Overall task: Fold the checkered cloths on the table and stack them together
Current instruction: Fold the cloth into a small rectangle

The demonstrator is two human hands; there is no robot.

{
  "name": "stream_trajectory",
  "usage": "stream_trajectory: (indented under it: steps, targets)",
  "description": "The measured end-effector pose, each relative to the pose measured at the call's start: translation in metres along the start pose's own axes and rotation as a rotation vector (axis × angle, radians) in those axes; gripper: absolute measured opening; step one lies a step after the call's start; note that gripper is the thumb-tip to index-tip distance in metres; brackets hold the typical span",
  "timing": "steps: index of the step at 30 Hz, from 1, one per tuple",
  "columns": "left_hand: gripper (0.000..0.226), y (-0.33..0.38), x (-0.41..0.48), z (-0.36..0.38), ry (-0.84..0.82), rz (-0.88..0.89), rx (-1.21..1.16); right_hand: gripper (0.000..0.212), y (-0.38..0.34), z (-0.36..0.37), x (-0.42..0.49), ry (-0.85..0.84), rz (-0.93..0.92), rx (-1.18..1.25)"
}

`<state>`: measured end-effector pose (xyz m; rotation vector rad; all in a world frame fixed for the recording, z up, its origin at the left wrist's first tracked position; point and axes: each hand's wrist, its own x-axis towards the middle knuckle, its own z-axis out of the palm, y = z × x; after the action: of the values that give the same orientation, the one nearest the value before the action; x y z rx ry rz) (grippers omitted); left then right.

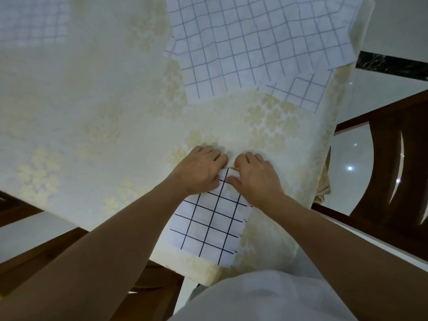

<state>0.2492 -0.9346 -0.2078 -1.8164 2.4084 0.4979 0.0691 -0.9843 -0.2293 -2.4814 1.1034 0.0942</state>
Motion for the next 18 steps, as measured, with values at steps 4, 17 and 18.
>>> stream_trajectory:
  steps: [4,17,18]
  targets:
    - [0.025,-0.004,0.001,0.002,-0.013,0.034,0.027,0.038,-0.001,-0.002,0.002,-0.047,0.010,-0.023]
    - [0.013,-0.006,0.021,-0.006,0.120,0.026,-0.045,0.015,0.013,-0.034,0.021,-0.072,-0.086,-0.001]
    - [0.013,-0.006,0.025,-0.009,0.122,0.021,-0.042,0.013,0.016,-0.039,0.025,-0.067,-0.079,-0.008]
